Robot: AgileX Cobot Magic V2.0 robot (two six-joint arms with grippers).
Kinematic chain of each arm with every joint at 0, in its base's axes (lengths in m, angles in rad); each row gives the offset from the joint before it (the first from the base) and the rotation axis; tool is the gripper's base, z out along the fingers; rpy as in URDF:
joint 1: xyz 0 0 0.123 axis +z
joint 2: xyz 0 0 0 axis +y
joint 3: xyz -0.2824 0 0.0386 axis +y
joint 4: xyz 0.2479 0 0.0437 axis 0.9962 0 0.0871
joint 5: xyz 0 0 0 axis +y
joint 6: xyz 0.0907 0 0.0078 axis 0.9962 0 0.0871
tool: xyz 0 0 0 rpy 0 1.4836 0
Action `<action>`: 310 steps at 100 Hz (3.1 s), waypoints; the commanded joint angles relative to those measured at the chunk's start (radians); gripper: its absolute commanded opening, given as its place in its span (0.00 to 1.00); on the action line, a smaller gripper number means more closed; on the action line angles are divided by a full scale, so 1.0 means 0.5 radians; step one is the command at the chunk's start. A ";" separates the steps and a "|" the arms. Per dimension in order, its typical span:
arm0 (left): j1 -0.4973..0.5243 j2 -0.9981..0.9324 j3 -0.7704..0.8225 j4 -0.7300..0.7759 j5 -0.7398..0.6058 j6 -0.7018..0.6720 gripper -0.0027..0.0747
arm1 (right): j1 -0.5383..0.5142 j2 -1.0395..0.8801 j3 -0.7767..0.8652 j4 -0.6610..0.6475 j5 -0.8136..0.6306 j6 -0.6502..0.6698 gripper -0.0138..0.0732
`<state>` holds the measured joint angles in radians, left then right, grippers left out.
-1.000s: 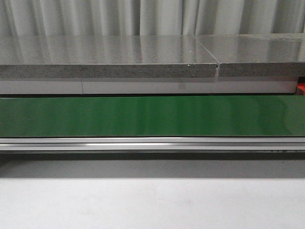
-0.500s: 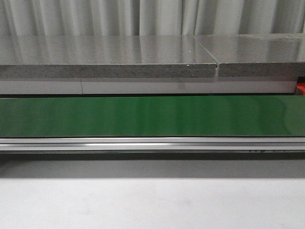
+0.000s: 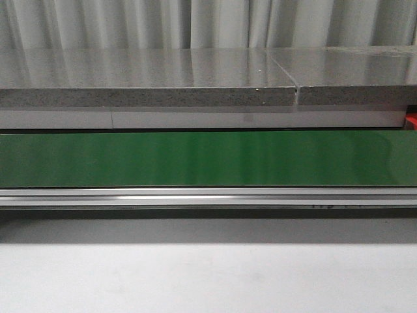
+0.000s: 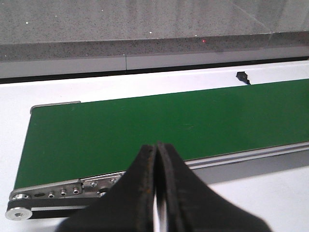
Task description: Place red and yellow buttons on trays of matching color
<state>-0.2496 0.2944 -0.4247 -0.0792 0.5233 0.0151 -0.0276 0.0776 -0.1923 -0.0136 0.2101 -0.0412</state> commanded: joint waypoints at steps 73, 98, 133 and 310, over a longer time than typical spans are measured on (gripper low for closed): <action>-0.014 0.019 -0.050 -0.023 -0.167 -0.005 0.01 | 0.000 -0.208 0.417 -0.056 -0.440 0.038 0.08; -0.014 0.019 -0.050 -0.023 -0.167 -0.005 0.01 | 0.000 -0.208 0.417 -0.056 -0.440 0.038 0.08; -0.014 0.019 -0.050 -0.023 -0.167 -0.005 0.01 | 0.000 -0.208 0.417 -0.056 -0.440 0.038 0.08; 0.440 -0.678 0.914 0.113 -1.061 -0.072 0.01 | 0.000 -0.208 0.417 -0.056 -0.440 0.038 0.08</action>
<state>-0.0304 -0.0049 0.0000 -0.0217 0.0963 -0.0096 -0.0276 -0.0097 0.0259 -0.0322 0.0709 -0.0200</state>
